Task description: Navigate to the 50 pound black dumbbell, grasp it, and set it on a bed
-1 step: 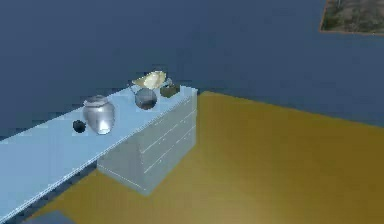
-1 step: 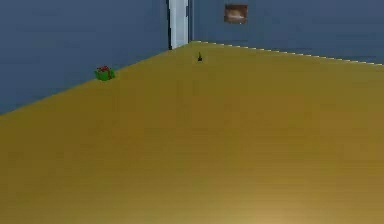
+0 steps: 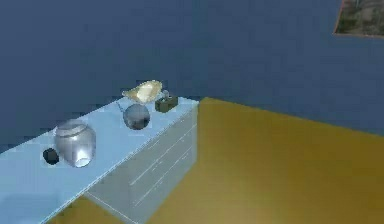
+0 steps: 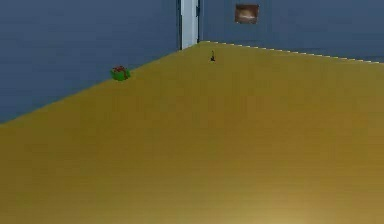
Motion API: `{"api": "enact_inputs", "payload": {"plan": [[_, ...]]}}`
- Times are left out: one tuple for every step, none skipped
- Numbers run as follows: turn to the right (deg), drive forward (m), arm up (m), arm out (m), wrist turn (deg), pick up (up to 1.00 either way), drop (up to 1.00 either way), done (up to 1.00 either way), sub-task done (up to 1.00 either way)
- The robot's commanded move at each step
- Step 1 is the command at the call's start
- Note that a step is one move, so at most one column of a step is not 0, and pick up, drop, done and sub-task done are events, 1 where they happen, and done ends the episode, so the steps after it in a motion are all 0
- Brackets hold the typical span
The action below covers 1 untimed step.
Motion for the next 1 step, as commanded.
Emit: {"api": "enact_inputs", "payload": {"plan": [[-45.0,0.0,0.0,0.0,0.0,0.0,0.0,0.0,0.0]]}}
